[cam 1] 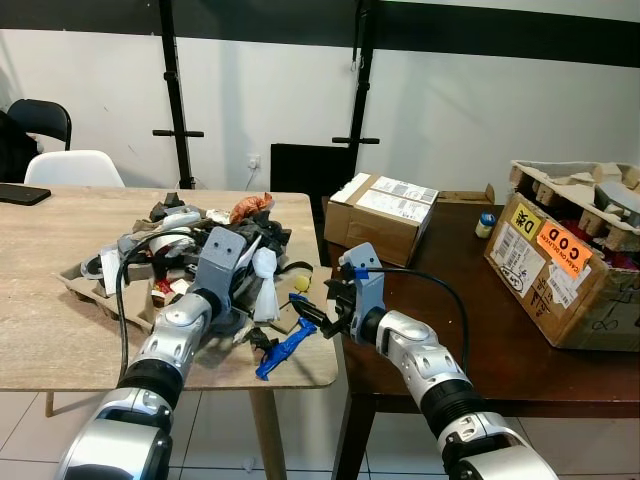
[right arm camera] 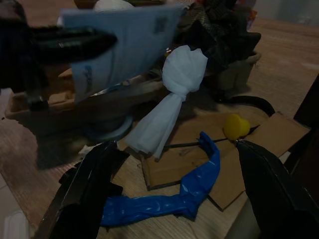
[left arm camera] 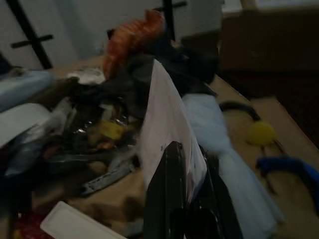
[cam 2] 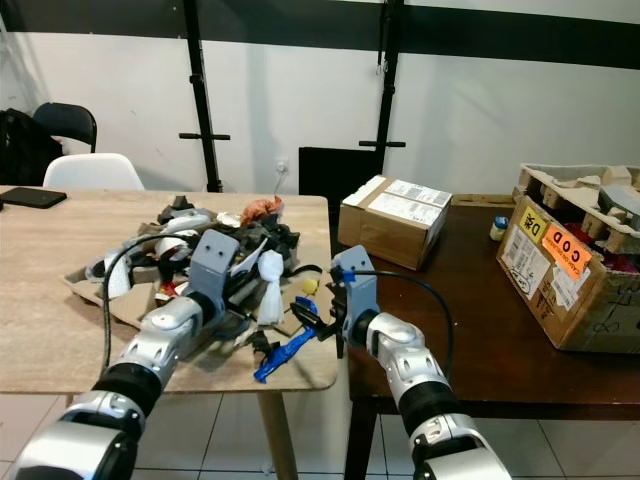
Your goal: Picking trash to rubbish bin
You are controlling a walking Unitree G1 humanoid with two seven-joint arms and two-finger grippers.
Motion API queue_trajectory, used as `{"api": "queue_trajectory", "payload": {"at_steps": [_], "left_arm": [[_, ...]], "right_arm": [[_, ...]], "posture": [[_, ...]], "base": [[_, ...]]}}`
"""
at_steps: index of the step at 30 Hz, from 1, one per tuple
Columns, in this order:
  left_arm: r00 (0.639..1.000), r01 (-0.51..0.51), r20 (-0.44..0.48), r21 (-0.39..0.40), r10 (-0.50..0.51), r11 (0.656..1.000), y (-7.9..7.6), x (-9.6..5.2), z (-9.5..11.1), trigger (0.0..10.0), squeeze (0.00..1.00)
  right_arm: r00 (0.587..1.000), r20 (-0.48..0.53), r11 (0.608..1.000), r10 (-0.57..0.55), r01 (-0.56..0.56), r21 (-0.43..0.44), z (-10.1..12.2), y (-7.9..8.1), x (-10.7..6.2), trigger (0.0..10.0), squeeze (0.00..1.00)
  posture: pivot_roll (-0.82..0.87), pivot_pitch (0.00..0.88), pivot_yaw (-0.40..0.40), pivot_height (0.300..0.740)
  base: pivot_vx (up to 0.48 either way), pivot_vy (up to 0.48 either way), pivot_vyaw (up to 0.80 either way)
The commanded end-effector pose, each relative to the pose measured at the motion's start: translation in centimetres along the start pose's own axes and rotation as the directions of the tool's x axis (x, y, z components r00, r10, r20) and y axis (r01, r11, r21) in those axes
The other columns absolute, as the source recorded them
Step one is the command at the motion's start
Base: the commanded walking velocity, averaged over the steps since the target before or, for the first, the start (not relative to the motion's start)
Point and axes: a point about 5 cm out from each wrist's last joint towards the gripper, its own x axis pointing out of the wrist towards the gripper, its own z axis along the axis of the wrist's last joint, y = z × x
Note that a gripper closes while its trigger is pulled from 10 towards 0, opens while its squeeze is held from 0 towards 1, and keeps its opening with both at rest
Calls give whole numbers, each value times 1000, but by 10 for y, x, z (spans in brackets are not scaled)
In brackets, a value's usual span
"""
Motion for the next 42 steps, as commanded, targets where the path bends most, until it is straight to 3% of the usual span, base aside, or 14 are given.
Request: {"api": "queue_trajectory", "payload": {"at_steps": [1, 3, 5, 8, 15, 19, 20, 27, 28, 31, 37, 39, 40, 42], "left_arm": [[990, -45, 125, -149, 64, 988, 16, -3, 17, 0, 0], [990, -45, 125, -149, 64, 988, 16, -3, 17, 0, 0], [949, 92, 311, -433, 52, 897, 29, -9, 38, 0, 0], [889, 312, 454, -507, -59, 804, 27, -18, 52, 0, 0], [845, 435, 515, -500, -147, 749, 23, -24, 57, 0, 0], [676, 722, 572, -391, -463, 571, 2, -51, 60, 0, 0], [676, 722, 572, -391, -463, 571, 2, -51, 60, 0, 0], [632, 775, 365, -320, -683, 546, -9, -68, 36, 0, 0], [610, 786, 199, -268, -767, 557, -4, -83, 21, 0, 0], [588, 800, 103, -220, -803, 558, 0, -94, 13, 0, 0], [541, 789, -147, -253, -828, 560, 15, -110, -10, 0, 0], [496, 782, -255, -283, -830, 555, 17, -119, -18, 0, 0], [403, 794, -351, -326, -845, 514, 7, -128, -29, 0, 0], [373, 797, -373, -339, -849, 499, 4, -130, -32, 0, 0]], "right_arm": [[1000, -2, 1000, 3, -3, -25, 2, 0, 0, 10000, 0], [1000, -2, 1000, 3, -3, -25, 2, 0, 0, 10000, 0], [1000, 0, 1000, 4, -4, -27, 2, -1, 0, 10000, 0], [1000, 2, 1000, 5, -4, -27, 2, -1, 1, 10000, 0], [1000, 11, 1000, 3, -3, -16, 3, -1, 1, 10000, 0], [991, 133, 992, 14, -30, 124, 18, -8, -4, 10000, 0], [991, 133, 992, 14, -30, 124, 18, -8, -4, 10000, 0], [948, 230, 941, 220, -268, 207, 29, -13, -27, 10000, 0], [911, 183, 898, 370, -402, 180, 22, -13, -50, 10000, 0], [893, 141, 876, 428, -448, 178, 16, -15, -62, 10000, 0], [893, -127, 900, 432, -417, 129, -17, -28, -82, 10000, 0], [865, -262, 904, 427, -408, 127, -36, -34, -94, 10000, 0], [807, -408, 902, 427, -410, 133, -56, -34, -104, 10000, 0], [787, -444, 900, 428, -413, 136, -61, -34, -108, 10000, 0]], "posture": [[88, 0, -32, 740], [88, 0, -32, 740], [90, 0, -34, 740], [91, 0, -34, 740], [91, 0, -35, 740], [95, 0, -39, 740], [95, 0, -39, 740], [93, 0, -41, 740], [97, 0, -46, 740], [97, 0, -46, 740], [95, 0, -48, 740], [95, 0, -48, 740], [95, 0, -49, 740], [95, 0, -49, 740]], "base": [[0, 0, 0], [0, 0, 0], [0, 0, 0], [0, 0, 0], [0, 0, 0], [0, 0, 0], [0, 0, 0], [0, 0, 0], [0, 0, 0], [0, 0, 0], [0, 0, 0], [0, 0, 0], [0, 0, 0], [0, 0, 0]]}}
